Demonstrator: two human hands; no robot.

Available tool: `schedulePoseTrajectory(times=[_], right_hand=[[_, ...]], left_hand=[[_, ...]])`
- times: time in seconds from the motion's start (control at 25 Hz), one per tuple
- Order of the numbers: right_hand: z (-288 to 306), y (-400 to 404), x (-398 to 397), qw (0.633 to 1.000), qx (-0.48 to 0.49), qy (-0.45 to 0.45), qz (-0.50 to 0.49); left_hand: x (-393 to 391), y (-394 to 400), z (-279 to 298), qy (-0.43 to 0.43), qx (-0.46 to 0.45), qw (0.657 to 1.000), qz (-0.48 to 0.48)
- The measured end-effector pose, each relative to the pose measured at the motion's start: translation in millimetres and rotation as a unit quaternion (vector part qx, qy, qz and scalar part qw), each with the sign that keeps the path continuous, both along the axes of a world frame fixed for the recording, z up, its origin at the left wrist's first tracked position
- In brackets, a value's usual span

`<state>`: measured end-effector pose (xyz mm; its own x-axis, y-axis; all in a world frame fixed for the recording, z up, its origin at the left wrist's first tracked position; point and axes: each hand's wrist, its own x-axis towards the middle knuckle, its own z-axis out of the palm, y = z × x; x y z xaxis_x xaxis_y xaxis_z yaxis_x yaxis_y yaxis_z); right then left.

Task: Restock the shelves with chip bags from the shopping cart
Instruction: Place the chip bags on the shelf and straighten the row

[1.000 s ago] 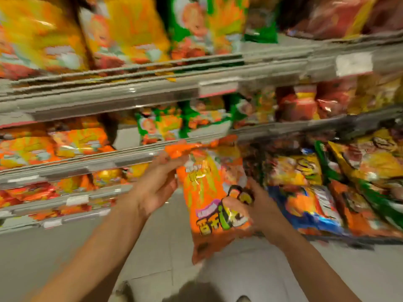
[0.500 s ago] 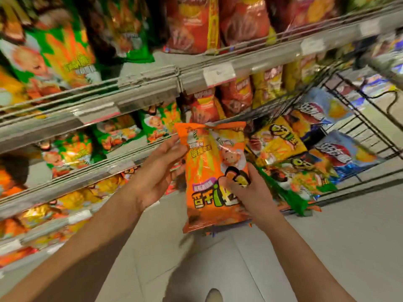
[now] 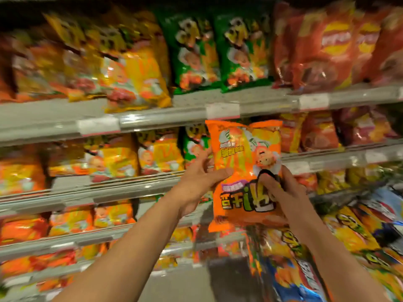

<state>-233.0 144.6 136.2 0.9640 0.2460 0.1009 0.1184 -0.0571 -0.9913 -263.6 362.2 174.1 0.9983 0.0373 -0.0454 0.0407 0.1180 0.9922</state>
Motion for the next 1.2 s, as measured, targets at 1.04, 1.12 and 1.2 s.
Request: schedulePoseTrajectory(times=[1.04,1.12,1.2], right_hand=[[188,496,-30,0.980,0.121,-0.013,0.157],[193,524,-20,0.980,0.109,-0.018,0.164],[194,549,-12,0.980,0.100,-0.023,0.170]], left_hand=[[-149,465,77,-0.096,0.640,0.685,0.335],[-156,484,76,-0.091,0.622,0.673,0.390],[-167,500,65,-0.109,0.612,0.681,0.387]])
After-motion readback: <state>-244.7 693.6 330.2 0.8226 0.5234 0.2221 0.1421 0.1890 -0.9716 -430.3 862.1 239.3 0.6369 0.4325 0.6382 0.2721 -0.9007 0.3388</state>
